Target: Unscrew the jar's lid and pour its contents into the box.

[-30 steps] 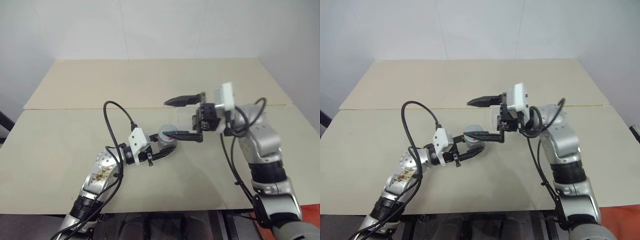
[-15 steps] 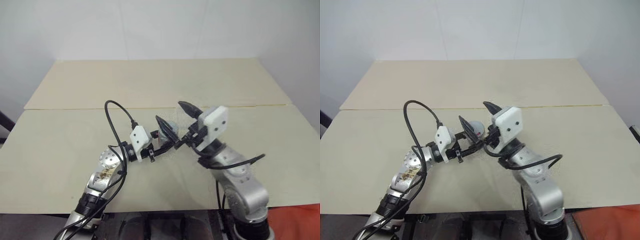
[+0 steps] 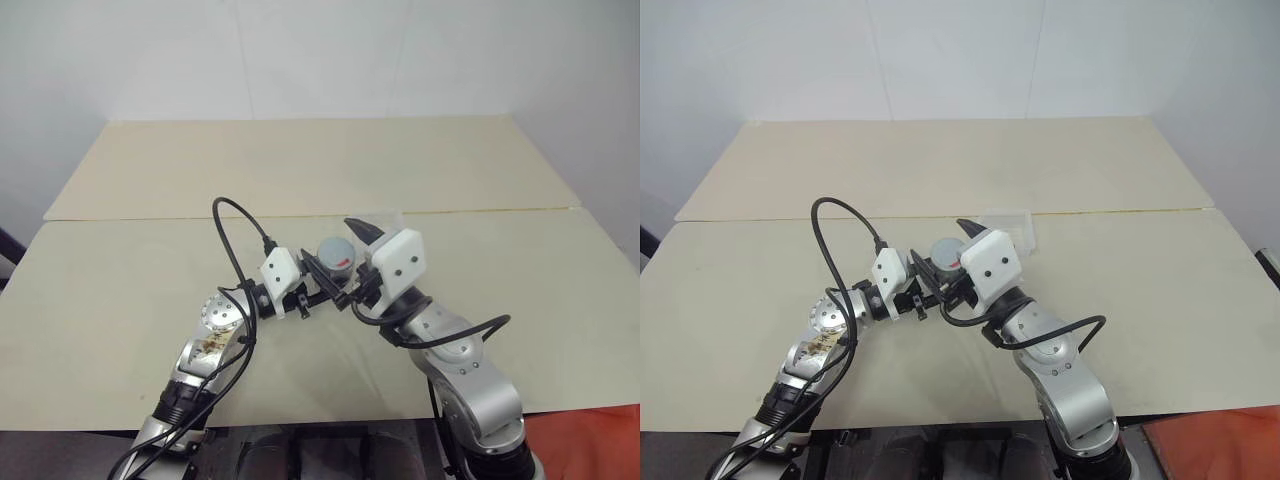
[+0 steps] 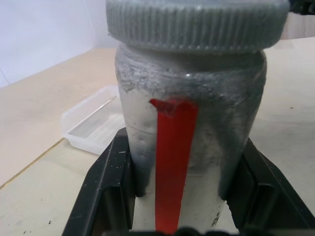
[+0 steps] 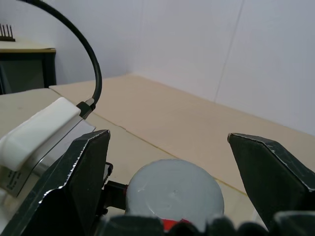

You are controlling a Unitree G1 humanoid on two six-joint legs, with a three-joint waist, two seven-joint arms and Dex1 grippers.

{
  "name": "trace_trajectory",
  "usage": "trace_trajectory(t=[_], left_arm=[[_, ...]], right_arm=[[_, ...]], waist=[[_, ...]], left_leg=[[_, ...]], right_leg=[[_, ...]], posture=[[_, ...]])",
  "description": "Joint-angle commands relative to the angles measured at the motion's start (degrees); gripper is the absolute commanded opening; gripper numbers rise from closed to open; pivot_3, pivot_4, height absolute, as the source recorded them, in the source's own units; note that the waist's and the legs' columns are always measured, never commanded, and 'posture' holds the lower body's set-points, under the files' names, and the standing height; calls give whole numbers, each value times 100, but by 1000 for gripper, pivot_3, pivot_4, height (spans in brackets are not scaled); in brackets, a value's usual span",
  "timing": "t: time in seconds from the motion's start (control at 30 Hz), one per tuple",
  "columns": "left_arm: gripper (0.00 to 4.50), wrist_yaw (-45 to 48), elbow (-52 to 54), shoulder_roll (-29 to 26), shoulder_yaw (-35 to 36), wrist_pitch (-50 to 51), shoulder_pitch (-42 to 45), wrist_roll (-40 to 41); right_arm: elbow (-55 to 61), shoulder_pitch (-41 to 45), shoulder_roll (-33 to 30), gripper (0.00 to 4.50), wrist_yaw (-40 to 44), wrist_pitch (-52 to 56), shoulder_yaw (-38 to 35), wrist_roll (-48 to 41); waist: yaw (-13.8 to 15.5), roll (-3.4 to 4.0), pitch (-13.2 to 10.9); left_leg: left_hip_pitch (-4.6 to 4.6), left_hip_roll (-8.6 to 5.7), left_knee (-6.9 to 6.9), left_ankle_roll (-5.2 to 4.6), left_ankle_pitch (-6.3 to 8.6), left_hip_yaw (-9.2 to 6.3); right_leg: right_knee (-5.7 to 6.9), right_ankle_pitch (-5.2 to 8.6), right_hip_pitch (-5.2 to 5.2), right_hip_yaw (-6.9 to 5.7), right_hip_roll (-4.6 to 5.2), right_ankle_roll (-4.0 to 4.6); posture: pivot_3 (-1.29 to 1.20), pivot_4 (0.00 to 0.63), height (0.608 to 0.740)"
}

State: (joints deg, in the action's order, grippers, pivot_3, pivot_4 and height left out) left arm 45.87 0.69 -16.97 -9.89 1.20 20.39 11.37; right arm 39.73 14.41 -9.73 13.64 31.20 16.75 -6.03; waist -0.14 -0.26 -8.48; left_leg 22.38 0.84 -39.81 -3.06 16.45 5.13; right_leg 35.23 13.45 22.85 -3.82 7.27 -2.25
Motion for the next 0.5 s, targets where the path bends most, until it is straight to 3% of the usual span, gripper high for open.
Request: trace_trajectory(t=[0.03, 0.5], left_arm=[[2024, -34, 77, 28, 71, -156, 119, 49], [2024, -33, 104, -10, 59, -97, 131, 32]], right_arm=[[61, 30, 51, 4457, 34, 20, -120, -114], [-163, -29, 105, 4457, -44, -130, -160, 17]], waist=[[-1, 0, 0], [-23, 0, 0]], left_leg=[[0, 0, 0, 0, 0, -1], [0, 1, 1, 0, 0, -1]], right_leg=[[0, 0, -1, 0, 0, 0], [0, 0, 0, 0, 0, 0]], posture=[[0, 150, 740], [0, 150, 740]])
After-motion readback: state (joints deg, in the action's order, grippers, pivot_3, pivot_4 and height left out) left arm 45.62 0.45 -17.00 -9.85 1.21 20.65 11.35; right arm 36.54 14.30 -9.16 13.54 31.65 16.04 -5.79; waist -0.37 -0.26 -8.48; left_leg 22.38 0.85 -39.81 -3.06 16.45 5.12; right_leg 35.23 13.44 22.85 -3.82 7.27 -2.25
